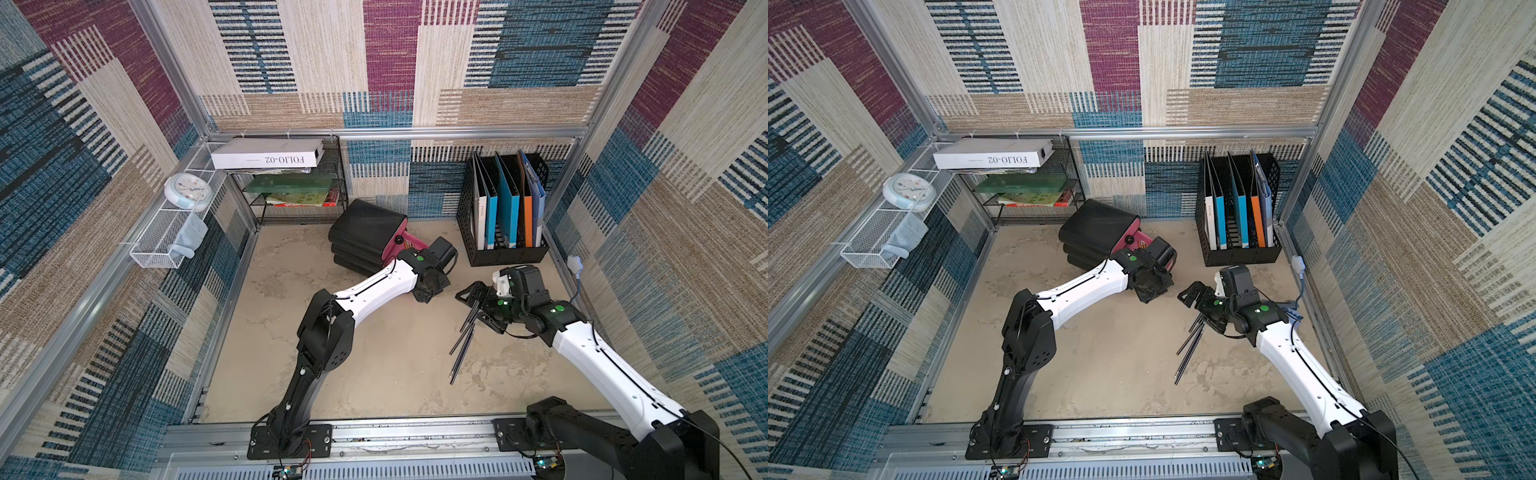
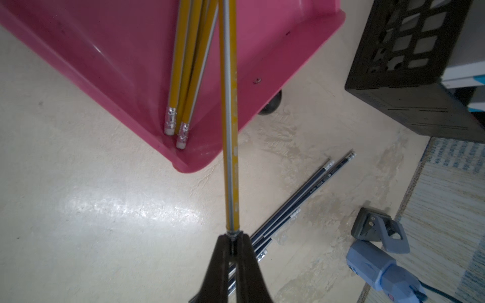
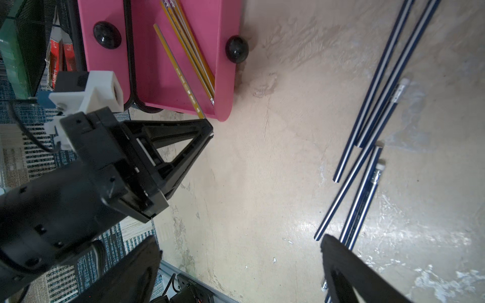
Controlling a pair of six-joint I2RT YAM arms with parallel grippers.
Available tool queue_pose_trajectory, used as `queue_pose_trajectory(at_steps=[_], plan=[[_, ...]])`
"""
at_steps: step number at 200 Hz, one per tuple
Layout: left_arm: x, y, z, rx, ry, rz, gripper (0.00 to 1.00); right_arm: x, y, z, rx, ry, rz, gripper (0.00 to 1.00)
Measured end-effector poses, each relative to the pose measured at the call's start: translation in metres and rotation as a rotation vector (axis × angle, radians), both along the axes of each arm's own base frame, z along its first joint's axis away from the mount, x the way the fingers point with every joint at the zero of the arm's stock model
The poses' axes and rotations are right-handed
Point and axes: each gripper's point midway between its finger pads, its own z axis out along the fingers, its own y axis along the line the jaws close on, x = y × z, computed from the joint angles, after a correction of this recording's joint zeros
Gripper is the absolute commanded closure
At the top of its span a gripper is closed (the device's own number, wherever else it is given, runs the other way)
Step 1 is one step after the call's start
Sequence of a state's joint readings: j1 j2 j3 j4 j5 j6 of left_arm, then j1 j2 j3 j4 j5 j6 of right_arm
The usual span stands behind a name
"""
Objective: Please place the pencils in the drawer according to their color
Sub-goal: Place the pencil in the drawer.
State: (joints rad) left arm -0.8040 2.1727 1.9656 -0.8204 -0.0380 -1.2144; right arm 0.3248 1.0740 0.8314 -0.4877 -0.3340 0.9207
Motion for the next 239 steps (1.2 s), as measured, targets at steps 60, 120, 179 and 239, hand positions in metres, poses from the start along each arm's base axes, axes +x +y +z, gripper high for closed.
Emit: queue_pose_trajectory(at_steps=[60, 120, 179, 239], plan=[[0.02, 0.011, -0.01, 0.009, 0.01, 0.04, 1.0, 0.002, 0.0, -0.002, -0.006, 0.006, 0.004, 0.01], [0.037, 0.02, -0.015, 0.021, 0.015, 0.057, 1.0, 0.001, 0.0, -0.002, -0.012, -0.002, 0.011, 0.01], [0.047, 0.026, -0.022, 0.039, 0.015, 0.041, 0.73, -0.001, -0.001, 0.0, -0.013, -0.006, 0.013, 0.01], [0.049, 0.025, -0.019, 0.047, 0.0, 0.009, 0.5, -0.003, -0.002, 0.0, -0.012, -0.006, 0.012, 0.01]])
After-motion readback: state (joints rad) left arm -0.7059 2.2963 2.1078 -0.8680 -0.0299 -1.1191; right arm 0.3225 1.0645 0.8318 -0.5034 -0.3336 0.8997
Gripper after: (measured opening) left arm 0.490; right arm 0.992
